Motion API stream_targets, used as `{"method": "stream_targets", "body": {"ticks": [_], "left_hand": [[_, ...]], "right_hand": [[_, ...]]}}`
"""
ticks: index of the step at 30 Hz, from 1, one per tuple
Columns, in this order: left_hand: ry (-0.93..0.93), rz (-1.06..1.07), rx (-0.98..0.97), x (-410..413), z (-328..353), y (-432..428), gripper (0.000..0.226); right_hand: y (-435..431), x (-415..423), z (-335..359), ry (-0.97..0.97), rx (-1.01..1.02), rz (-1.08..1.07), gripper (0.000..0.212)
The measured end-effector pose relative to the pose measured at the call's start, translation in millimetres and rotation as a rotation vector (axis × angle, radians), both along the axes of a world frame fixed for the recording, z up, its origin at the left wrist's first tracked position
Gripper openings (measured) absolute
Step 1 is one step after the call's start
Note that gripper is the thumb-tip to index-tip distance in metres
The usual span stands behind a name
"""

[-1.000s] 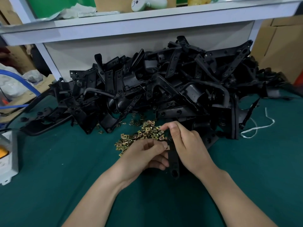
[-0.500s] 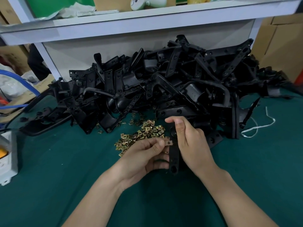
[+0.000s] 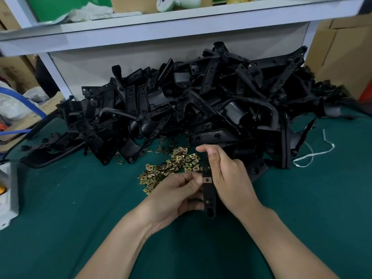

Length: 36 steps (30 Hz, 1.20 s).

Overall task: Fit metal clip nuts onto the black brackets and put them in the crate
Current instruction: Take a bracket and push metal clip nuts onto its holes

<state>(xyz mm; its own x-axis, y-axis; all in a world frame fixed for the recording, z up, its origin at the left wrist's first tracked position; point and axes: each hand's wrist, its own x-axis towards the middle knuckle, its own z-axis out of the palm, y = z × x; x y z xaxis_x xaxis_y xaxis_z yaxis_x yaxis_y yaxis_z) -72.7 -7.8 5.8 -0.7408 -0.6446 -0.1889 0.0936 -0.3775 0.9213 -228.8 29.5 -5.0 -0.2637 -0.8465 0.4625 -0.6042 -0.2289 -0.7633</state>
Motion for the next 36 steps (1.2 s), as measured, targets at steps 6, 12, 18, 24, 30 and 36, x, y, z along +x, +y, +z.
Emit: {"method": "stream_targets", "body": {"ticks": [6,12,18,24,30,36], "left_hand": [[-0.009,0.015,-0.058,-0.8,-4.1,-1.0,0.022],[-0.479,0.547,-0.783,11.6,-8.7,-18.1,0.017],[-1.085,0.412,-1.049,30.8,-21.4,-32.1,0.076],[-1.096,0.392,-1.241,30.3,-23.9,-32.8,0.040],[-1.066,0.460,-1.312,26.5,-19.7,-31.5,0.027],[-0.978,0.655,-1.287,25.6,-16.9,-34.1,0.025]], "right_hand": [[0.0,-1.7,0.9,0.025,-0.014,-0.002,0.052],[-2.4,-4.2,1.9,0.042,-0.018,-0.092,0.053],[-4.0,-9.9,-0.2,-0.030,-0.036,-0.206,0.053],[-6.0,-9.9,-3.2,-0.062,-0.021,-0.206,0.051],[-6.9,-10.0,-4.0,-0.062,-0.019,-0.204,0.051],[-7.2,-9.6,-4.7,-0.070,-0.028,-0.199,0.050]]}}
